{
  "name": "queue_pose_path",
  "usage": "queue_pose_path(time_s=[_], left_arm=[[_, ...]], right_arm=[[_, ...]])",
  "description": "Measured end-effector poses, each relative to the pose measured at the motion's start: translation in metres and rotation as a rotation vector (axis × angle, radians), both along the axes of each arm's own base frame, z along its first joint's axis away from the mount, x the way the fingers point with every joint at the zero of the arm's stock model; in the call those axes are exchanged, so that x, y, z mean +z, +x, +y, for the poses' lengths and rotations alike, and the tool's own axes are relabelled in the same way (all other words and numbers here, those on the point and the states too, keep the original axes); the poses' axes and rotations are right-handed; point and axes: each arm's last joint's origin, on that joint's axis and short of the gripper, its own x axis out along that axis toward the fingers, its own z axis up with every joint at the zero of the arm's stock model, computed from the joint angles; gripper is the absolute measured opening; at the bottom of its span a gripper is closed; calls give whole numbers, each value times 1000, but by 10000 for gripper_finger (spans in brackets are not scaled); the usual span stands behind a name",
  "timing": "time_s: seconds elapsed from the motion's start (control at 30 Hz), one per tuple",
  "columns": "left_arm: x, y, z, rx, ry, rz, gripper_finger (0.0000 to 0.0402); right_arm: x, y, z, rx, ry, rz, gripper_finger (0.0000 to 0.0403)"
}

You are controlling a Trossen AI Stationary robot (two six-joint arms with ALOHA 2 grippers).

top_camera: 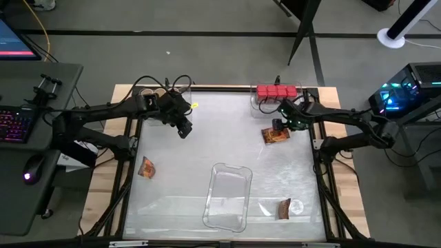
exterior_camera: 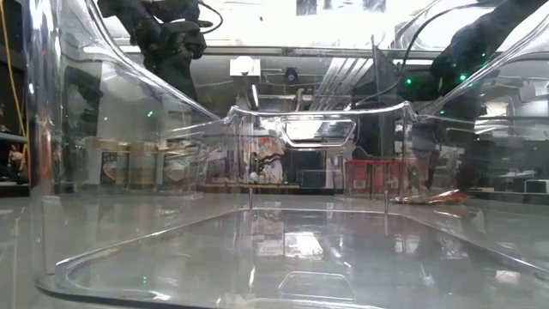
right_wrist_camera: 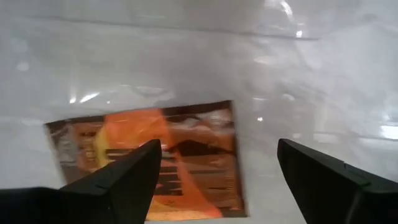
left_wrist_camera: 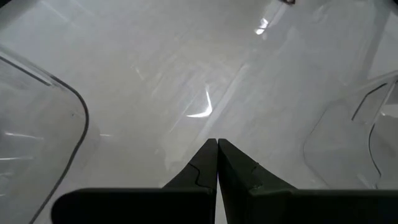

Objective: Sort spices by type
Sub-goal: Put the top orange seasoning pack into the bottom transparent bin

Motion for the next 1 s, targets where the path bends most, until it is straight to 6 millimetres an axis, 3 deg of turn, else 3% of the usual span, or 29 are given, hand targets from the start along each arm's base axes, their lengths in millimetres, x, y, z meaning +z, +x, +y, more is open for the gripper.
queue_pose_path(time_s=[0.13, 0.4, 0.7, 0.83, 1.0], left_arm=[[0, 0, 0, 0, 0, 0, 0], [0, 0, 0, 10, -8, -2, 0], [0, 0, 0, 20, -14, -3, 0], [0, 0, 0, 13, -10, -1, 0], [-3, -6, -1, -49, 12, 70, 0]], right_arm=[[-3, 0, -2, 37, 27, 6, 290], [-14, 6, -6, 63, 54, 29, 146], [-13, 6, -6, 89, 63, 28, 32], [1, 6, -5, 129, 61, 33, 27], [45, 13, -6, 199, -10, -34, 25]])
